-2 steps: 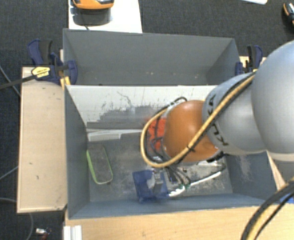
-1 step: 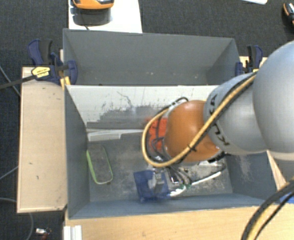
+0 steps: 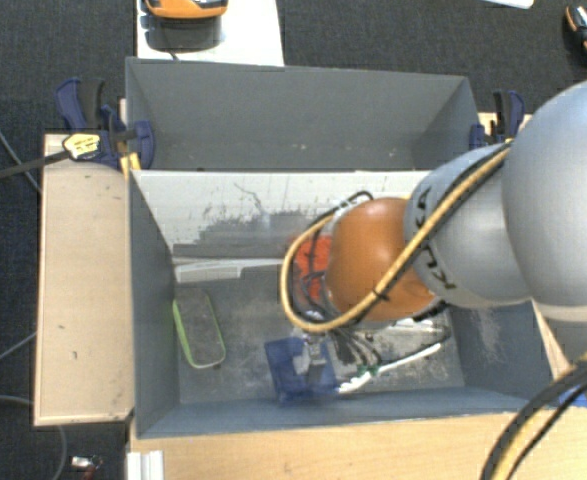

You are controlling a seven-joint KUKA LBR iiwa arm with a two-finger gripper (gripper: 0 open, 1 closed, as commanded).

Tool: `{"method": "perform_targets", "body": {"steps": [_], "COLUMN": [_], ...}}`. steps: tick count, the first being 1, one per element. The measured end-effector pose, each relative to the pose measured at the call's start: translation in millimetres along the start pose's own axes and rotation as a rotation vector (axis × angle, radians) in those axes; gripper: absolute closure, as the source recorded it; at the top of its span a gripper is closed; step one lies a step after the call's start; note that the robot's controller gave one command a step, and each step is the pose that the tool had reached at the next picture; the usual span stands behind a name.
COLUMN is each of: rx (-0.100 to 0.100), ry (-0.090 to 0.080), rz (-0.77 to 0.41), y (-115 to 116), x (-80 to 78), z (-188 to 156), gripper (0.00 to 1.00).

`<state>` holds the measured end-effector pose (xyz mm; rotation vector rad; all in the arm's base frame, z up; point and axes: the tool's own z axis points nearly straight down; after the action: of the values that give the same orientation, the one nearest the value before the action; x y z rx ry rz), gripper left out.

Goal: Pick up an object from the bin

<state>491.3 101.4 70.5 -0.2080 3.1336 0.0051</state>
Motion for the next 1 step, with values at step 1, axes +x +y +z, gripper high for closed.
{"method": "perform_targets", "body": {"steps": [1], "rx": [0.000], "ry": [0.000], "rz": [0.001], "y": [-0.1], "x": [0.0], "z": [0.0], "gripper": [1.00]}}
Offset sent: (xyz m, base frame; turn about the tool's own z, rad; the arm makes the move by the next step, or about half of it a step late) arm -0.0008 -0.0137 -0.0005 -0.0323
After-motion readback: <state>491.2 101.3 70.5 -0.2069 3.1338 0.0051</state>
